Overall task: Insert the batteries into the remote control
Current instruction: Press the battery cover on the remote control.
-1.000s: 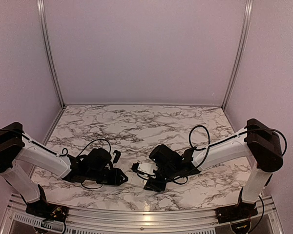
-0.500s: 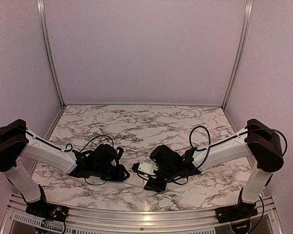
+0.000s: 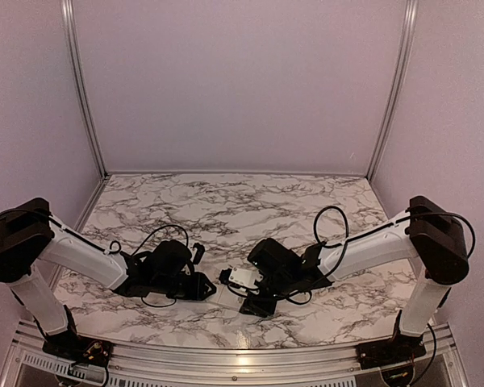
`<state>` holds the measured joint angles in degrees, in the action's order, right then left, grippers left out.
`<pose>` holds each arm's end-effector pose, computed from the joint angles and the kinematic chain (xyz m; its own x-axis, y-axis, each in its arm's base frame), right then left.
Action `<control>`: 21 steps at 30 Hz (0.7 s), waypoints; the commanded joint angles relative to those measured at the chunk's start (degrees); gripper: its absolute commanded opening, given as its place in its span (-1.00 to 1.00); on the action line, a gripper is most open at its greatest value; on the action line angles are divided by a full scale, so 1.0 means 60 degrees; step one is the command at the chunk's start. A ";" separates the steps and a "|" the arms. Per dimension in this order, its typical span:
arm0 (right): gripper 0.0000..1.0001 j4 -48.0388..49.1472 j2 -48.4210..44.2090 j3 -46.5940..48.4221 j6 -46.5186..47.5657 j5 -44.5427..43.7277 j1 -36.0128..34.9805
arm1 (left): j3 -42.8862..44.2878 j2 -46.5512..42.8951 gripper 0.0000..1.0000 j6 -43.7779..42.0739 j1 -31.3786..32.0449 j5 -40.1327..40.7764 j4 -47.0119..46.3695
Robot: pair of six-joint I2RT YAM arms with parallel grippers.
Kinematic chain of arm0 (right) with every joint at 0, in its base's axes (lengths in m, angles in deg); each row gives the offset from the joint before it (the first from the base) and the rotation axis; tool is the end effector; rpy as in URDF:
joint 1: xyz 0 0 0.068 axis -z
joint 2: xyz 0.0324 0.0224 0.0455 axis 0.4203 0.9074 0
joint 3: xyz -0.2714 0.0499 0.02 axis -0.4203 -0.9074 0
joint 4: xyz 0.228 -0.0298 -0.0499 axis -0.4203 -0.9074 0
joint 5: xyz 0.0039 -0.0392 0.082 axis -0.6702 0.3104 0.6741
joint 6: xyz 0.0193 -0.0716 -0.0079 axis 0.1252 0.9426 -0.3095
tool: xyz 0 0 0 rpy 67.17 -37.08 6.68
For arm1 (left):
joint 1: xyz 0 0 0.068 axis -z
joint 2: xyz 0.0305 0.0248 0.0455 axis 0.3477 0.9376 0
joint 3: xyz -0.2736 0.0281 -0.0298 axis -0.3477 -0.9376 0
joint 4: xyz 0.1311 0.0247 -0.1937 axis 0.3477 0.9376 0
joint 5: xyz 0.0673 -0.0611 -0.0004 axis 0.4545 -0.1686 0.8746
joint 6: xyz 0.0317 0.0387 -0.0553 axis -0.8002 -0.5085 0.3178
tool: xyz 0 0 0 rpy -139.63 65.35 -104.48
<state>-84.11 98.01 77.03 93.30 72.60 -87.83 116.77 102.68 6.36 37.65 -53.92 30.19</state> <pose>0.1460 0.3041 0.1354 -0.2387 -0.8018 -0.5478 -0.9626 0.2697 0.0248 0.1564 -0.2604 0.1233 -0.8892 0.0792 -0.4506 0.3450 0.7629 -0.5468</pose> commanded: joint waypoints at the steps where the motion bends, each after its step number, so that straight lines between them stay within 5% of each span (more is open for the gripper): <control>1: -0.86 -0.0094 0.0624 0.0263 0.0711 0.0162 -0.0007 | -0.0207 0.1648 -0.80 -0.0017 0.0970 -0.3779 -0.1393; 8: -0.88 0.0040 0.0839 0.0551 0.0888 0.0261 -0.0001 | -0.0330 0.1340 -0.80 0.0048 0.1167 -0.4013 -0.1522; 14: -0.80 -0.0154 0.0443 0.0083 0.1060 0.0003 0.0129 | -0.0594 0.0309 -0.54 -0.0280 0.0585 -0.2924 -0.0384; 21: -0.11 -0.0430 0.0127 -0.0249 0.1152 0.0000 0.0213 | -0.0854 -0.0716 -0.15 -0.0732 -0.0514 -0.2106 0.0545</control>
<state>-86.01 97.71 77.29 98.20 72.62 -86.89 113.60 100.45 4.44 36.27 -59.69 26.00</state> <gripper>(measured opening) 0.552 0.397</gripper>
